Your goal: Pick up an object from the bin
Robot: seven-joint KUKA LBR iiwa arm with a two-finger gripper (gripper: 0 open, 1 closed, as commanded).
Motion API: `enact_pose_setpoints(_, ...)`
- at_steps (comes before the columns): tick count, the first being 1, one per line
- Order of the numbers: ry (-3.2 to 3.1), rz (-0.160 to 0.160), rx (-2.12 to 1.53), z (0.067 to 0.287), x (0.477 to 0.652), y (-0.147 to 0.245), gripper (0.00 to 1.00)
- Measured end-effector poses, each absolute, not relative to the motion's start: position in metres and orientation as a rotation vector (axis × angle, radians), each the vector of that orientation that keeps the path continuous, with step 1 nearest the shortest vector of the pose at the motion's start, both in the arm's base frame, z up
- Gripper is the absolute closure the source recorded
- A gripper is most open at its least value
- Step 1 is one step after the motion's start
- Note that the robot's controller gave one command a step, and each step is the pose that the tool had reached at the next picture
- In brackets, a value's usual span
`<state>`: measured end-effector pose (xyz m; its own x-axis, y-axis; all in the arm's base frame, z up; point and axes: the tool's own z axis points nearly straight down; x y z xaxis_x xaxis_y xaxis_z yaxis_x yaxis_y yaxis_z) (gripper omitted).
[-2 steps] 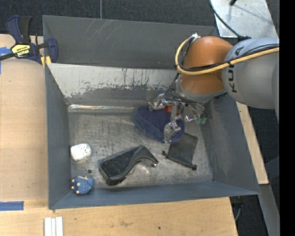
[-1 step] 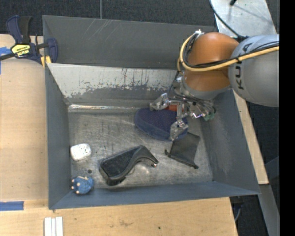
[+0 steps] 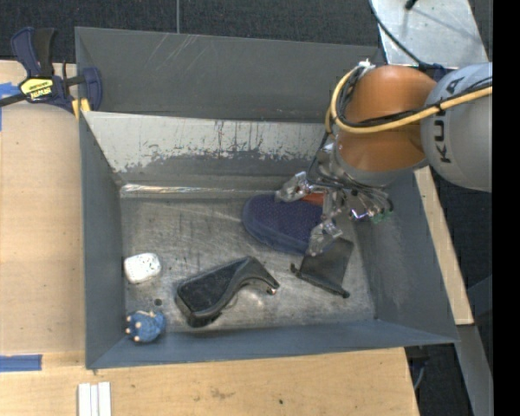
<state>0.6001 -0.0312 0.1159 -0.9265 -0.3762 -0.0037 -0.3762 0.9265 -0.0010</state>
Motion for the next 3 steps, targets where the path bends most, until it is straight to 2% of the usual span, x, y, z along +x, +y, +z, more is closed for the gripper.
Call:
enact_pose_setpoints(1,3.108,0.016,-0.427,0.085,0.62,-0.044,0.0)
enact_pose_setpoints(2,3.107,0.015,-0.424,0.087,0.62,-0.044,1.0)
enact_pose_setpoints(3,3.083,-0.004,-0.528,0.254,0.628,-0.028,1.0)
